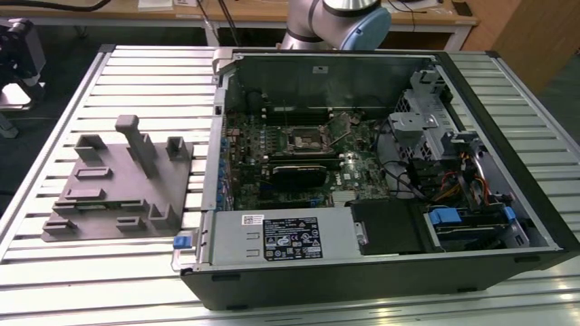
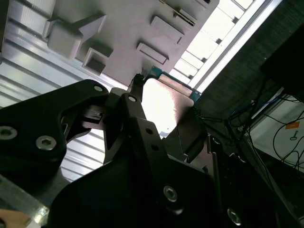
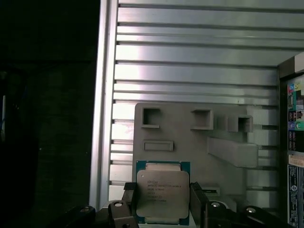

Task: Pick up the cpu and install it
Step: 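Pick up the cpu and move it towards the insertion slot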

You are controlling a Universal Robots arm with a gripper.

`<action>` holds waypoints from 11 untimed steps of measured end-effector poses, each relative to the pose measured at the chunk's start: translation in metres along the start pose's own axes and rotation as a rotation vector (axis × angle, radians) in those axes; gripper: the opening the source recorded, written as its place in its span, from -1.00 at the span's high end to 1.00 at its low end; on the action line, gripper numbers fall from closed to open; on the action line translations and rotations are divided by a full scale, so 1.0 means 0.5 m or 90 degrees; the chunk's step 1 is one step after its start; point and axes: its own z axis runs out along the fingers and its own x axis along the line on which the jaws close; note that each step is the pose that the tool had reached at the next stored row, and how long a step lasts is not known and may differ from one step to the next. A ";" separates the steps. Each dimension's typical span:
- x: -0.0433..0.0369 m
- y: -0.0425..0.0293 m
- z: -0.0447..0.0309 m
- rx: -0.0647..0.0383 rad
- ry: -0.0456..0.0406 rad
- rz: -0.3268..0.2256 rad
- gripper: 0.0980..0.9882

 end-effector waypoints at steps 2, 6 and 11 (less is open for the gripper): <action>0.000 0.001 -0.008 0.000 0.0000 0.000 0.00; 0.000 0.002 -0.023 0.000 0.0000 0.000 0.00; 0.000 0.003 -0.043 0.000 0.0000 0.000 0.00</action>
